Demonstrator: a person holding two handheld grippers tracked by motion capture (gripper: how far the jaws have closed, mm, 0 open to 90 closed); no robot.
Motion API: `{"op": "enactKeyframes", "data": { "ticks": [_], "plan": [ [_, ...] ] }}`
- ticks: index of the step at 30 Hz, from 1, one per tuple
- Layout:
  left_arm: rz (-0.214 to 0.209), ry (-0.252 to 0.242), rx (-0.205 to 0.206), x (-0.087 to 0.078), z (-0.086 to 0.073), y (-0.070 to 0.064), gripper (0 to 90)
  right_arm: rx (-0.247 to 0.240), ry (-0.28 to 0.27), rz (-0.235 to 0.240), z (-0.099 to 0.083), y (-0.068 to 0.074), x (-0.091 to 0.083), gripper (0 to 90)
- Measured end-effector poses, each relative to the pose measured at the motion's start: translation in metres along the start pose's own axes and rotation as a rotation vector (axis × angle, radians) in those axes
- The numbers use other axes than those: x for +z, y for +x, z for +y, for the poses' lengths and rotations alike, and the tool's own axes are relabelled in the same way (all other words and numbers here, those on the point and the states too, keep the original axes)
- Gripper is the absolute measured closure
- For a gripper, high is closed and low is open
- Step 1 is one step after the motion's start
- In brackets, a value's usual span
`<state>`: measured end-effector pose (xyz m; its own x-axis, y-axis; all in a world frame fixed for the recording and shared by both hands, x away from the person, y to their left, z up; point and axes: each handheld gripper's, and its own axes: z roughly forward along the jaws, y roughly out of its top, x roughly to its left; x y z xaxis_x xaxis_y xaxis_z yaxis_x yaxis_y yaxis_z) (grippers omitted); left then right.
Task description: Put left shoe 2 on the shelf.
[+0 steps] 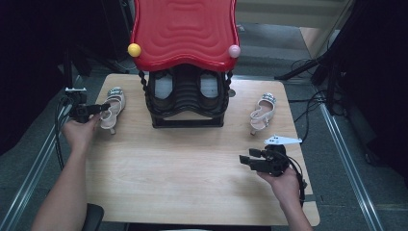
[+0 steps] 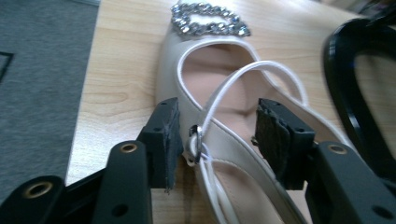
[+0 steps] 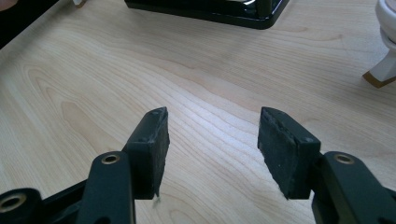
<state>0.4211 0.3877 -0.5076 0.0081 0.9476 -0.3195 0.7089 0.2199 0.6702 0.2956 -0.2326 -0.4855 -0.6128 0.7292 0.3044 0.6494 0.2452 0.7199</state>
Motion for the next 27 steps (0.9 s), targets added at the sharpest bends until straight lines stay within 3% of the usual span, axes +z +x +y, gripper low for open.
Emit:
{"op": "enactKeyframes", "data": {
  "ticks": [3, 8, 11, 13, 15, 24, 27],
  "plan": [
    [0.013, -0.005, -0.002, 0.006, -0.003, 0.001, 52.2, -0.001, 0.002, -0.002, 0.0, 0.0, 0.001, 44.5],
    [0.066, -0.009, 0.004, 0.006, -0.004, 0.0, 67.9, 0.003, 0.007, -0.001, 0.0, 0.001, 0.002, 44.5],
    [0.069, -0.016, -0.048, 0.004, -0.003, 0.002, 74.9, -0.003, 0.006, 0.0, 0.0, 0.001, 0.002, 44.5],
    [0.053, -0.007, -0.075, 0.002, -0.002, 0.005, 78.9, -0.006, 0.004, 0.0, 0.0, 0.001, 0.002, 44.5],
    [0.04, -0.004, -0.061, 0.001, -0.003, 0.008, 79.5, -0.007, 0.003, -0.001, 0.0, 0.001, 0.002, 44.4],
    [-0.02, -0.012, -0.145, -0.002, -0.001, 0.009, 80.6, -0.006, 0.004, -0.004, 0.0, 0.001, 0.003, 44.1],
    [-0.049, -0.003, -0.147, -0.003, -0.001, 0.008, 80.8, -0.011, 0.003, -0.007, 0.0, 0.001, 0.003, 44.2]
  ]
}}
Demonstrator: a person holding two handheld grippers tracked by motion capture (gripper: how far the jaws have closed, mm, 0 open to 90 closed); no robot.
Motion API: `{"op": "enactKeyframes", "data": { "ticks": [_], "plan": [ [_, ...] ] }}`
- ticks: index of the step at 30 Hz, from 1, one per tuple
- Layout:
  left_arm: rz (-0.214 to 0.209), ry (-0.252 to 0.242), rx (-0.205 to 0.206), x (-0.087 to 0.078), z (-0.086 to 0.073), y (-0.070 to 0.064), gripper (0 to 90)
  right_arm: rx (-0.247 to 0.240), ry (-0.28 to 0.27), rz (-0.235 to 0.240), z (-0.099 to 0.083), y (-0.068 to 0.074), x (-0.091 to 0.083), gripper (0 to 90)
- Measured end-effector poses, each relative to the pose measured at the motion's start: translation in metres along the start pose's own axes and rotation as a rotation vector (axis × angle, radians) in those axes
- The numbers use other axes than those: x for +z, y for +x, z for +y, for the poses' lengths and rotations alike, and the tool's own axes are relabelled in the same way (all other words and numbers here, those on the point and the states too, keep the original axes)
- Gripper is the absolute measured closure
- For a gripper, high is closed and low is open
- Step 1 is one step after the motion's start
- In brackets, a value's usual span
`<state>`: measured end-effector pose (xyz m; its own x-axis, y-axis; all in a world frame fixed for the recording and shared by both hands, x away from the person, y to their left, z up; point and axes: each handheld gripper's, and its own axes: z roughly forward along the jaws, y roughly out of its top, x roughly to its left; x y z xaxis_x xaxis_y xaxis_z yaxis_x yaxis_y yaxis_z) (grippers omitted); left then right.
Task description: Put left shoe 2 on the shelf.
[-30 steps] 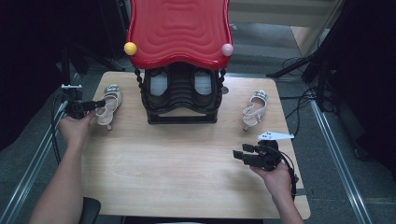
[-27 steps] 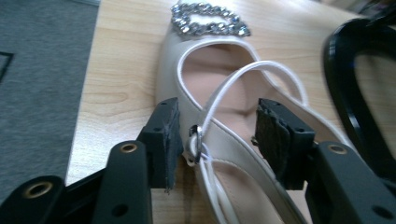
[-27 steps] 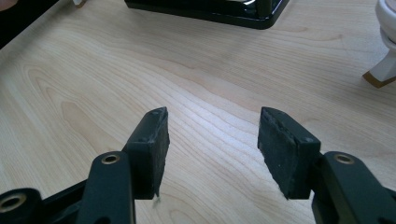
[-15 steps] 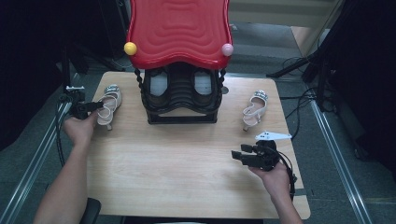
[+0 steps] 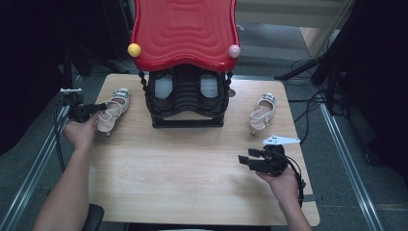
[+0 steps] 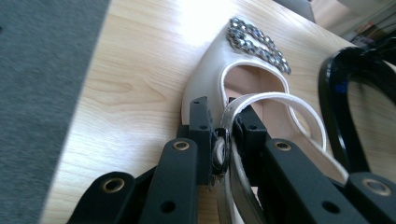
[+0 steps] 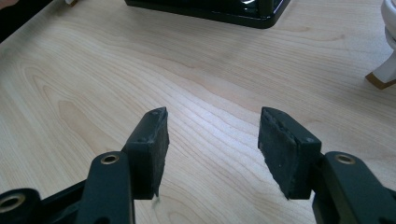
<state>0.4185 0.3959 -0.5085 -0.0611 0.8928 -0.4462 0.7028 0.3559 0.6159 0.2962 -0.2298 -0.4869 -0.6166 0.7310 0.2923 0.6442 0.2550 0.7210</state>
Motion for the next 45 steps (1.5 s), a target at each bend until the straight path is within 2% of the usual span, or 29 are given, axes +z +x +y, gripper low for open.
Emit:
{"op": "enactKeyframes", "data": {
  "ticks": [4, 5, 8, 15, 19, 22, 23, 28, 29, 37, 39, 40, 41, 42, 45],
  "plan": [
    [-0.016, -0.004, -0.008, 0.001, 0.0, -0.005, 81.0, -0.003, 0.0, 0.002, 0.0, 0.001, 0.0, 44.1],
    [-0.028, -0.008, -0.025, 0.001, 0.001, -0.006, 81.0, -0.004, -0.001, 0.001, 0.0, 0.001, 0.0, 44.1],
    [-0.041, -0.002, -0.015, 0.0, 0.001, -0.008, 81.0, -0.005, -0.002, 0.001, 0.0, 0.001, 0.0, 44.0],
    [-0.084, -0.029, -0.061, -0.004, 0.003, -0.016, 81.0, -0.016, -0.007, 0.004, 0.0, 0.002, 0.0, 42.8],
    [-0.107, -0.035, -0.067, -0.008, 0.006, -0.022, 81.1, -0.019, -0.015, 0.009, 0.001, 0.003, 0.0, 42.6],
    [-0.128, -0.048, -0.087, -0.011, 0.008, -0.025, 81.1, -0.019, -0.015, 0.012, 0.001, 0.003, 0.0, 42.5],
    [-0.142, -0.052, -0.091, -0.013, 0.01, -0.027, 81.1, -0.019, -0.013, 0.011, 0.001, 0.003, 0.001, 42.5],
    [-0.144, -0.064, -0.082, -0.022, 0.023, -0.041, 81.0, -0.023, -0.013, 0.017, 0.003, 0.003, 0.003, 42.5],
    [-0.149, -0.071, -0.074, -0.026, 0.029, -0.047, 81.0, -0.026, -0.011, 0.02, 0.003, 0.004, 0.003, 42.5],
    [-0.172, -0.09, -0.079, -0.043, 0.051, -0.062, 81.0, -0.029, -0.013, 0.028, 0.005, 0.005, 0.005, 42.5],
    [-0.162, -0.104, -0.064, -0.051, 0.061, -0.071, 81.0, -0.028, -0.013, 0.028, 0.006, 0.005, 0.006, 42.5],
    [-0.162, -0.104, -0.064, -0.051, 0.061, -0.071, 81.0, -0.029, -0.013, 0.031, 0.006, 0.005, 0.006, 42.5],
    [-0.162, -0.108, -0.058, -0.057, 0.068, -0.077, 81.0, -0.032, -0.014, 0.032, 0.006, 0.005, 0.006, 42.5],
    [-0.162, -0.108, -0.058, -0.057, 0.068, -0.077, 81.0, -0.032, -0.014, 0.032, 0.006, 0.005, 0.006, 42.5],
    [-0.178, -0.132, -0.043, -0.07, 0.083, -0.089, 80.9, -0.034, -0.012, 0.036, 0.006, 0.006, 0.007, 42.5]
  ]
}}
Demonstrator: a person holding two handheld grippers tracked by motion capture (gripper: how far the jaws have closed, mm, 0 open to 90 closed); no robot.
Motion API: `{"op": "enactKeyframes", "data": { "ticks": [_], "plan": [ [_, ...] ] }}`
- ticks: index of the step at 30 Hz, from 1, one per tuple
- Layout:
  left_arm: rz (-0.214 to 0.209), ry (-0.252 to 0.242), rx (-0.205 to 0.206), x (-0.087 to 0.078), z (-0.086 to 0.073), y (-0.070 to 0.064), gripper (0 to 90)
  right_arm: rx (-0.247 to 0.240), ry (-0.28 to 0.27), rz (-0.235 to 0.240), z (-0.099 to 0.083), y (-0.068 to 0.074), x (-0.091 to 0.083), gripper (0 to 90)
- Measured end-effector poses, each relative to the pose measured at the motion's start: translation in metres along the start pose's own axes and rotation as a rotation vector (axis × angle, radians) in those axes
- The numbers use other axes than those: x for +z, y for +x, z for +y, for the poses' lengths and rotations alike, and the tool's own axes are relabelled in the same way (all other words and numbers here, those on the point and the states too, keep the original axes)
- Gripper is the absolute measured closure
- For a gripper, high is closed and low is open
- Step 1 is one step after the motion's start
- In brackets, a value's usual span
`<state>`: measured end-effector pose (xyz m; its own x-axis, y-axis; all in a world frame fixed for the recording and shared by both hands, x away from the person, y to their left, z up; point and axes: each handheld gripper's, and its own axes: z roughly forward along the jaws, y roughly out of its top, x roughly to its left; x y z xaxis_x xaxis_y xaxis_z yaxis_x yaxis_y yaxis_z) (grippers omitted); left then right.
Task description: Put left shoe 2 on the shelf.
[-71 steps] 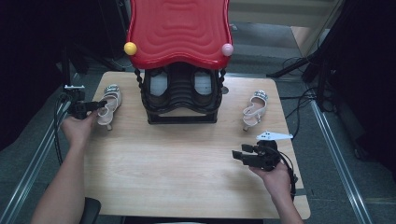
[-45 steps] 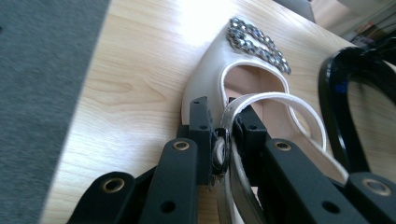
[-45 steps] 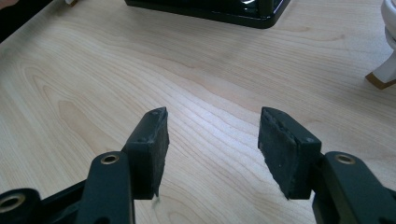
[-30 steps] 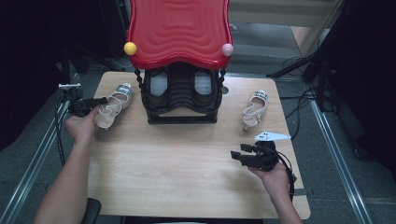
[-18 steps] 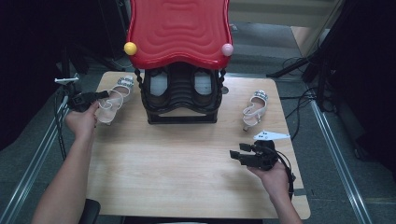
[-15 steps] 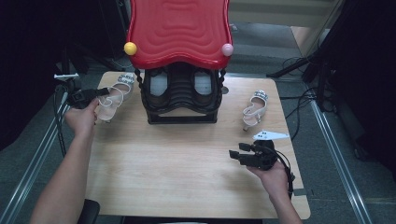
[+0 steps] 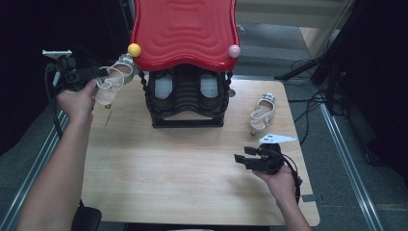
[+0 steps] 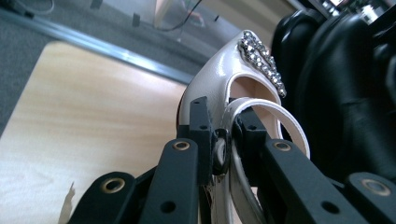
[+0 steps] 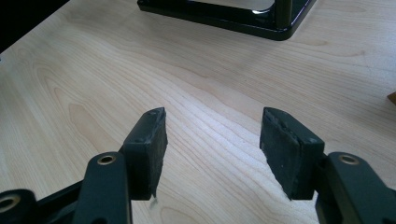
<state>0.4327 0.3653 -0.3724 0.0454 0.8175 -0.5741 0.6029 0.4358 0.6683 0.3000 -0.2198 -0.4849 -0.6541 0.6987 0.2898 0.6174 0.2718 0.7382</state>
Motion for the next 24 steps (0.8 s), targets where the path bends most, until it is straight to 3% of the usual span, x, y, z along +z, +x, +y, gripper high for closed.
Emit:
{"op": "enactKeyframes", "data": {
  "ticks": [7, 16, 24],
  "plan": [
    [-0.02, -0.018, -0.006, -0.011, 0.022, -0.02, 80.9, -0.004, 0.002, 0.005, 0.001, 0.001, 0.001, 42.5],
    [-0.041, -0.065, 0.032, -0.032, 0.054, -0.056, 80.9, 0.0, 0.002, 0.004, 0.001, 0.001, 0.001, 42.5],
    [-0.048, -0.069, 0.056, -0.046, 0.074, -0.08, 80.9, 0.002, 0.002, 0.004, 0.001, 0.001, 0.001, 42.4]
  ]
}}
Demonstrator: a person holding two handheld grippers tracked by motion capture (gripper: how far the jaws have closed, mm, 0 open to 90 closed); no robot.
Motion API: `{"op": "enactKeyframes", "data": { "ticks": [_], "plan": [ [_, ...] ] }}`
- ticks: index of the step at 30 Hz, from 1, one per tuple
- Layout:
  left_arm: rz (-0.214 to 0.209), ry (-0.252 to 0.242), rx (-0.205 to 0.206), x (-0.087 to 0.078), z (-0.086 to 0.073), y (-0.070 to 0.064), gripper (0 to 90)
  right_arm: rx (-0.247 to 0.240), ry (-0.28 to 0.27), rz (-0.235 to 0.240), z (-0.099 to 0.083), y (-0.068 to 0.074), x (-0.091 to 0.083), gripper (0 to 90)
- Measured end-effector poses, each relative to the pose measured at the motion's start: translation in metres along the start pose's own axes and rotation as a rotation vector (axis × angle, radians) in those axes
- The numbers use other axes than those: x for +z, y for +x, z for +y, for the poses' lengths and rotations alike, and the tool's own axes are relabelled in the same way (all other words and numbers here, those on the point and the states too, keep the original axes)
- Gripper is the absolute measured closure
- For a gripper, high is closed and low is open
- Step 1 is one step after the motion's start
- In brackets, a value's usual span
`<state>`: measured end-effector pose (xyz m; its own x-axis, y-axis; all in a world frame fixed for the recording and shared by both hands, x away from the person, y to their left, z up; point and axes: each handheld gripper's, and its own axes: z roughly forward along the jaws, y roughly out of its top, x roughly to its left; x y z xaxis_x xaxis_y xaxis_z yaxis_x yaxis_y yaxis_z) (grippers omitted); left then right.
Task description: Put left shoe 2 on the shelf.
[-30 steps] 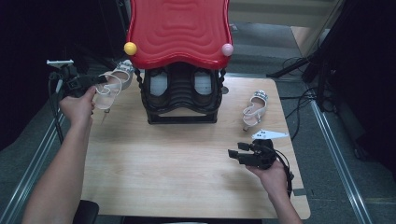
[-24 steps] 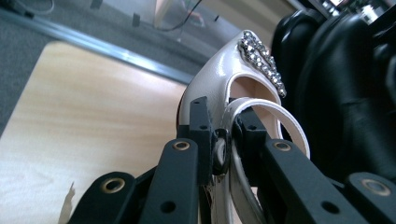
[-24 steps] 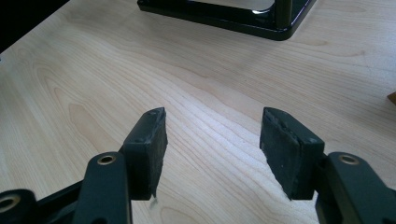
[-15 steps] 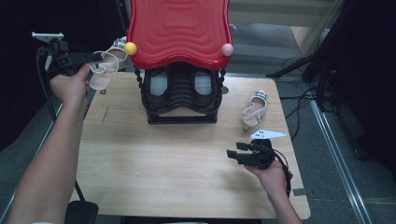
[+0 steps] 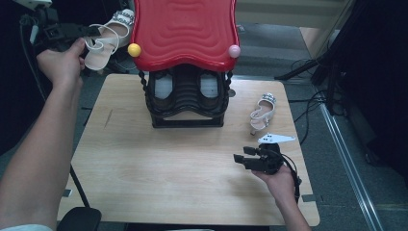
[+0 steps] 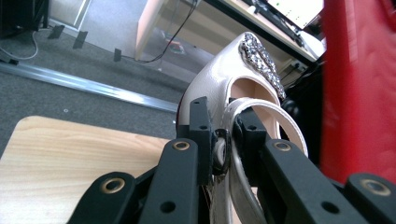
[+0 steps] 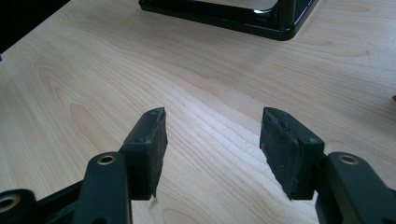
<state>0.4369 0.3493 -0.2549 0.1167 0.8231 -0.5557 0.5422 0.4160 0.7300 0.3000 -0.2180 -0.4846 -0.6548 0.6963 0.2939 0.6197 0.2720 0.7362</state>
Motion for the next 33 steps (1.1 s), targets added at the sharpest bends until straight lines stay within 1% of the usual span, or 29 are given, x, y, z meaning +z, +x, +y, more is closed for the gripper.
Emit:
{"op": "enactKeyframes", "data": {
  "ticks": [4, 5, 6, 7, 8, 10, 11, 12, 13, 14, 15, 16, 17, 18, 19, 20, 21, 24, 25, 27, 28, 29, 30, 33],
  "plan": [
    [-0.017, -0.008, 0.008, -0.007, 0.015, -0.017, 80.9, 0.0, 0.001, -0.001, 0.0, -0.001, 0.0, 42.5],
    [-0.021, -0.018, 0.013, -0.012, 0.022, -0.025, 80.9, -0.001, -0.001, -0.002, 0.0, 0.0, 0.0, 42.4],
    [-0.009, -0.021, 0.02, -0.014, 0.026, -0.03, 80.9, 0.002, -0.002, -0.001, 0.0, 0.0, 0.0, 42.4],
    [-0.009, -0.021, 0.02, -0.014, 0.026, -0.03, 80.9, 0.002, -0.002, -0.001, 0.0, 0.0, 0.0, 42.4],
    [0.006, -0.019, 0.033, -0.015, 0.029, -0.035, 80.9, 0.001, -0.001, -0.001, 0.0, 0.0, 0.0, 42.3],
    [0.01, -0.025, 0.048, -0.021, 0.037, -0.044, 81.0, 0.0, 0.002, 0.003, 0.0, -0.001, 0.001, 42.3],
    [0.01, -0.025, 0.048, -0.021, 0.037, -0.044, 81.0, 0.0, 0.002, 0.002, 0.0, 0.0, 0.001, 42.3],
    [0.021, -0.021, 0.064, -0.022, 0.04, -0.046, 81.0, 0.001, 0.002, 0.003, 0.0, 0.0, 0.001, 42.2],
    [0.026, -0.016, 0.064, -0.023, 0.042, -0.047, 81.0, 0.001, 0.002, 0.003, 0.0, 0.0, 0.001, 42.2],
    [0.024, -0.022, 0.057, -0.025, 0.043, -0.047, 81.1, 0.0, 0.002, -0.001, 0.0, 0.0, 0.001, 42.2],
    [0.014, -0.03, 0.055, -0.027, 0.044, -0.045, 81.1, 0.0, 0.002, -0.001, 0.0, 0.0, 0.001, 42.2],
    [-0.009, -0.038, 0.036, -0.031, 0.045, -0.044, 81.2, 0.0, 0.001, 0.0, 0.0, 0.0, 0.0, 42.2],
    [-0.035, -0.058, 0.02, -0.037, 0.048, -0.044, 81.2, 0.001, 0.002, -0.001, 0.0, 0.0, 0.0, 42.1],
    [-0.035, -0.058, 0.02, -0.037, 0.048, -0.044, 81.2, 0.001, 0.002, -0.001, 0.0, 0.0, 0.0, 42.1],
    [-0.038, -0.064, 0.025, -0.039, 0.049, -0.047, 81.2, 0.001, 0.003, -0.001, 0.0, 0.0, 0.0, 42.1],
    [-0.037, -0.063, 0.037, -0.04, 0.05, -0.051, 81.2, 0.001, 0.003, 0.0, 0.0, -0.001, 0.002, 42.1],
    [-0.043, -0.065, 0.04, -0.04, 0.051, -0.055, 81.2, 0.001, 0.003, 0.0, 0.0, -0.001, 0.002, 42.1],
    [-0.073, -0.064, 0.065, -0.038, 0.052, -0.069, 81.2, -0.004, 0.004, 0.001, 0.001, 0.001, 0.003, 42.1],
    [-0.082, -0.061, 0.068, -0.036, 0.052, -0.074, 81.1, -0.007, 0.002, 0.002, 0.001, 0.001, 0.003, 42.1],
    [-0.101, -0.051, 0.074, -0.032, 0.052, -0.084, 81.1, -0.01, 0.006, 0.003, 0.001, 0.002, 0.004, 42.1],
    [-0.114, -0.04, 0.081, -0.026, 0.051, -0.095, 81.1, -0.009, 0.005, 0.006, 0.001, 0.002, 0.004, 42.1],
    [-0.114, -0.04, 0.081, -0.026, 0.051, -0.095, 81.1, -0.009, 0.005, 0.006, 0.001, 0.002, 0.004, 42.1],
    [-0.123, -0.038, 0.077, -0.023, 0.051, -0.099, 81.0, -0.008, 0.003, 0.006, 0.001, 0.002, 0.004, 42.1],
    [-0.14, -0.029, 0.089, -0.014, 0.049, -0.114, 81.0, -0.003, -0.001, 0.01, 0.001, 0.002, 0.003, 42.1]
  ]
}}
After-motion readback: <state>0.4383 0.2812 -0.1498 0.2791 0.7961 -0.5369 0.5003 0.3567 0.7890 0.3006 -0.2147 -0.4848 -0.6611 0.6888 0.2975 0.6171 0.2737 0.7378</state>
